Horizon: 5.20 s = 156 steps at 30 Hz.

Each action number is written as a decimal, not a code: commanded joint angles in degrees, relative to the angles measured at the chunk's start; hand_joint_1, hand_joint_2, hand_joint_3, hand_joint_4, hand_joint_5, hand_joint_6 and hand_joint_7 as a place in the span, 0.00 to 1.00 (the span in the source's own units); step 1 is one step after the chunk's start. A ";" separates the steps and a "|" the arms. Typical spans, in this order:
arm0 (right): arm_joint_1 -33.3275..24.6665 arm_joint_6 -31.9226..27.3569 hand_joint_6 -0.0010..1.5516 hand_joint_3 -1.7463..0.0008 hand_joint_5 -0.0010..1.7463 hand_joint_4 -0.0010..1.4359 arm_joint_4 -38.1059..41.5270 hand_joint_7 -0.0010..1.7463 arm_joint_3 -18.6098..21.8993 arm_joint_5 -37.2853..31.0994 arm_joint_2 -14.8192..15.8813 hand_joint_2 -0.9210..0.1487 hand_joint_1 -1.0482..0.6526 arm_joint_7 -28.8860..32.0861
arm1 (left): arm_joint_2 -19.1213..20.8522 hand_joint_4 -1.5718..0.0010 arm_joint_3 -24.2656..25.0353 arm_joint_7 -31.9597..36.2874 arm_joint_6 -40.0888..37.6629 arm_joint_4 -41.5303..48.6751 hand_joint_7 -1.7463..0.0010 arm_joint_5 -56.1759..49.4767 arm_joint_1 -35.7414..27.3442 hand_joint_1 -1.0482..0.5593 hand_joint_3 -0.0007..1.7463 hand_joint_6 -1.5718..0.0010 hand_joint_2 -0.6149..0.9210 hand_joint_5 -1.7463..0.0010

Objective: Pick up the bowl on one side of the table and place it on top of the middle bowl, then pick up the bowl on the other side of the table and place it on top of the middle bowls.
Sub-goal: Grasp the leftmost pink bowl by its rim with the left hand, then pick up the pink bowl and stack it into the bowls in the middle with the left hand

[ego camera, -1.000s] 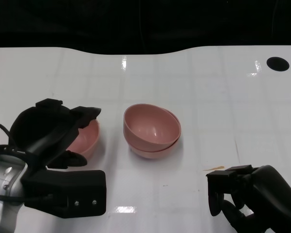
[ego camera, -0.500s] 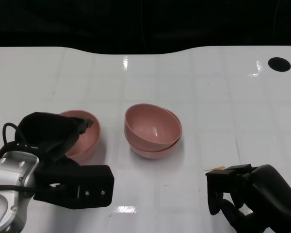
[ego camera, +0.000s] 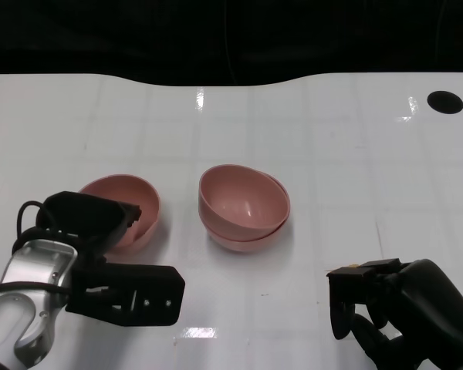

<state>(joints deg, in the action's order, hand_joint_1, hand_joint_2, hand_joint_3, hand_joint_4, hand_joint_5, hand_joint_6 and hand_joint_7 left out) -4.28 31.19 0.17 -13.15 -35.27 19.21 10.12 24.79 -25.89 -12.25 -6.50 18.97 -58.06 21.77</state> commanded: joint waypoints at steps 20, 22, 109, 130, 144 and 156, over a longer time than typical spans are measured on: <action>-0.08 -1.01 0.55 0.07 1.00 0.68 -1.08 0.89 0.38 -0.24 -0.16 0.74 0.57 -0.29 | 0.70 0.43 -2.58 23.99 13.52 16.75 0.44 4.24 4.57 0.50 0.20 0.42 0.99 0.01; -0.22 -1.04 0.55 0.07 1.00 0.68 -1.12 0.89 0.40 -0.10 -0.18 0.74 0.57 -0.36 | 1.05 0.43 -2.69 25.96 14.29 17.20 0.19 4.25 5.07 0.51 0.23 0.52 0.97 0.00; 0.35 -3.35 0.54 0.08 1.00 0.69 -1.42 0.92 -1.46 -1.91 -1.73 0.74 0.57 -0.87 | -6.83 0.45 -5.02 -2.39 27.33 9.48 0.16 14.34 23.46 0.51 0.37 0.52 0.82 0.00; -0.24 -2.83 0.54 0.07 1.00 0.69 -1.82 0.92 -1.08 -1.17 -1.02 0.73 0.57 -1.28 | -7.87 0.67 -9.12 -0.77 25.14 14.35 0.96 8.87 23.32 0.37 0.13 0.56 1.00 0.67; -0.14 -3.10 0.54 0.07 1.00 0.68 -2.01 0.92 -0.96 -0.53 -0.93 0.72 0.57 -2.24 | -6.02 0.86 -8.88 0.13 23.76 10.36 1.00 7.68 21.26 0.20 0.14 0.78 1.00 0.80; 0.08 -2.20 0.54 0.08 1.00 0.69 -1.03 0.91 -0.48 -0.32 -0.69 0.73 0.57 -1.88 | -2.46 0.88 -2.72 -0.82 24.85 1.29 1.00 15.75 14.96 0.19 0.16 0.81 1.00 0.78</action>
<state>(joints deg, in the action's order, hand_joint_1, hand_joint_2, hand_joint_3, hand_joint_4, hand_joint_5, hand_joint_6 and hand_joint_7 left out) -4.04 28.56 -1.14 -14.12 -36.36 17.81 8.20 20.95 -29.93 -12.93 17.94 21.59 -43.82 37.85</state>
